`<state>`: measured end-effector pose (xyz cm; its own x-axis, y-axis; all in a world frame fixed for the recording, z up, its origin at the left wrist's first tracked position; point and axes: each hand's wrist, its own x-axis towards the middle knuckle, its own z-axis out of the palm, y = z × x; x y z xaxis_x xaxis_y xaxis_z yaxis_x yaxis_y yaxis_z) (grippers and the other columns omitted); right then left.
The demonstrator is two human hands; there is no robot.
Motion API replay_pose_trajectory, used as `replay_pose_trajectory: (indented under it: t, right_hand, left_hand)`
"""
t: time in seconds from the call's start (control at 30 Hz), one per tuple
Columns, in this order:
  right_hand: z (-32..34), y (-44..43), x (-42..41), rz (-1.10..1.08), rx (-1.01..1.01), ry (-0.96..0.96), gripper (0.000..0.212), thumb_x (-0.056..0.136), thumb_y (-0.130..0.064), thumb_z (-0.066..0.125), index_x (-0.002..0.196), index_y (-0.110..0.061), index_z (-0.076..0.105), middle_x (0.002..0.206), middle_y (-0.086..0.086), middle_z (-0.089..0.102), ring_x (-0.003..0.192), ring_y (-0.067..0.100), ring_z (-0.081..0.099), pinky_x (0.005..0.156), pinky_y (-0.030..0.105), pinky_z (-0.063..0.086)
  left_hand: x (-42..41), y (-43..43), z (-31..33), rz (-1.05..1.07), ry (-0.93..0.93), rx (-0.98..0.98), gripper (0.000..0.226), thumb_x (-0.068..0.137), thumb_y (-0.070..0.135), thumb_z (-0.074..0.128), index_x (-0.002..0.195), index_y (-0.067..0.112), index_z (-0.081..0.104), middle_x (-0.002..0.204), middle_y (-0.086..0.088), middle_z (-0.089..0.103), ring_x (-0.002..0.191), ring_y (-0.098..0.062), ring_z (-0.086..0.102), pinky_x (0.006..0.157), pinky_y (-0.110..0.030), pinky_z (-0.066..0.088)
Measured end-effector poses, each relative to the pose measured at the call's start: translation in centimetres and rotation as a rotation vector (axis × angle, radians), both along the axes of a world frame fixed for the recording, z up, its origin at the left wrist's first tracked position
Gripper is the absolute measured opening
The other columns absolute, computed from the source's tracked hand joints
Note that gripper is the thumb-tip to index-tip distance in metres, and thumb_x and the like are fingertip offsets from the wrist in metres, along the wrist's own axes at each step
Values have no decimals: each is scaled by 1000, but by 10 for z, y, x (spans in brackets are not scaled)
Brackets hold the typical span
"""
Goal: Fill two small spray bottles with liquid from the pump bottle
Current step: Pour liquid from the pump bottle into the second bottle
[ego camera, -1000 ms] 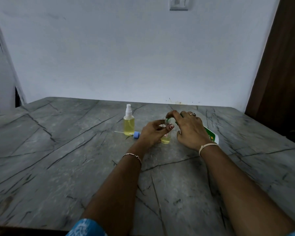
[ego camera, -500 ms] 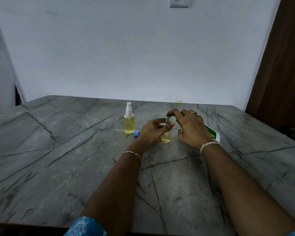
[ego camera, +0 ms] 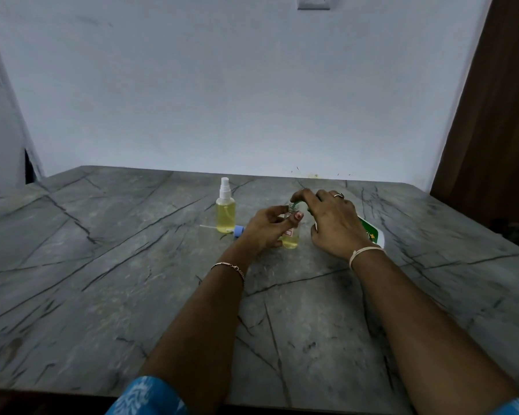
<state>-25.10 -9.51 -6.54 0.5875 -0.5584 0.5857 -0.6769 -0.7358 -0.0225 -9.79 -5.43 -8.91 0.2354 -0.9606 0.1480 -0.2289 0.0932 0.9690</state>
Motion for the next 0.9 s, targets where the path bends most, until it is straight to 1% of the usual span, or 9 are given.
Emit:
replay_pose_trajectory:
  t: [0.1, 0.17, 0.23, 0.33, 0.4, 0.5, 0.63, 0.8, 0.9]
  right_hand:
    - [0, 1, 3, 0, -12, -13, 61, 74, -10, 62, 127, -32, 40, 109, 4, 58, 106, 29, 52, 89, 44, 45]
    - [-1, 0, 2, -6, -14, -8, 63, 75, -11, 63, 130, -32, 40, 109, 5, 58, 106, 29, 52, 89, 44, 45]
    - [-1, 0, 0, -12, 0, 15, 69, 76, -13, 64, 135, -34, 36, 110, 6, 57, 108, 29, 51, 91, 44, 44]
    - [-1, 0, -3, -19, 22, 36, 74, 78, -14, 65, 139, -39, 31, 111, 6, 57, 110, 29, 51, 93, 45, 44]
    - [-1, 0, -4, -21, 18, 36, 73, 79, -11, 62, 138, -40, 31, 110, 6, 57, 110, 29, 51, 93, 44, 44]
    - [-1, 0, -3, -25, 16, 28, 68, 78, -9, 62, 134, -37, 34, 109, 6, 58, 109, 29, 51, 92, 44, 44]
    - [-1, 1, 0, -24, 3, 7, 63, 77, -9, 62, 130, -33, 37, 110, 6, 57, 109, 29, 51, 91, 45, 43]
    - [-2, 0, -1, -41, 6, 35, 72, 79, -11, 62, 137, -38, 30, 111, 5, 57, 110, 28, 50, 92, 43, 43]
    - [-2, 1, -2, -39, 11, 44, 75, 80, -11, 62, 140, -40, 28, 111, 6, 56, 110, 28, 50, 92, 44, 43]
  left_hand:
    - [-1, 1, 0, -5, -7, 2, 54, 86, 40, 64, 130, 11, 53, 117, -16, 65, 112, -31, 60, 89, -45, 53]
    - [-1, 3, 0, 3, -44, 0, 52, 84, 42, 66, 127, 15, 54, 116, -12, 66, 110, -27, 61, 86, -40, 54]
    - [0, 3, -1, -6, -127, -17, 54, 77, 41, 74, 123, 22, 54, 115, -8, 66, 106, -21, 63, 85, -34, 54]
    - [3, 3, -6, -22, -281, -39, 81, 63, 29, 87, 132, 22, 45, 114, -5, 65, 102, -19, 64, 90, -36, 54]
    - [3, 3, -10, 19, -386, -63, 88, 62, 22, 88, 136, 22, 41, 113, -6, 65, 97, -20, 66, 89, -37, 54]
    - [3, 3, -12, 65, -519, -83, 89, 63, 21, 87, 138, 25, 38, 115, -6, 65, 92, -17, 66, 86, -33, 55]
    - [2, 3, -12, 79, -574, -78, 88, 65, 27, 85, 138, 28, 37, 116, -4, 65, 95, -17, 65, 87, -34, 54]
    - [0, 3, -12, 135, -634, -101, 84, 66, 38, 83, 136, 29, 38, 112, -1, 66, 93, -17, 64, 86, -35, 54]
    - [0, 3, -12, 146, -646, -102, 82, 68, 38, 82, 136, 28, 38, 111, -2, 67, 95, -18, 64, 86, -36, 53]
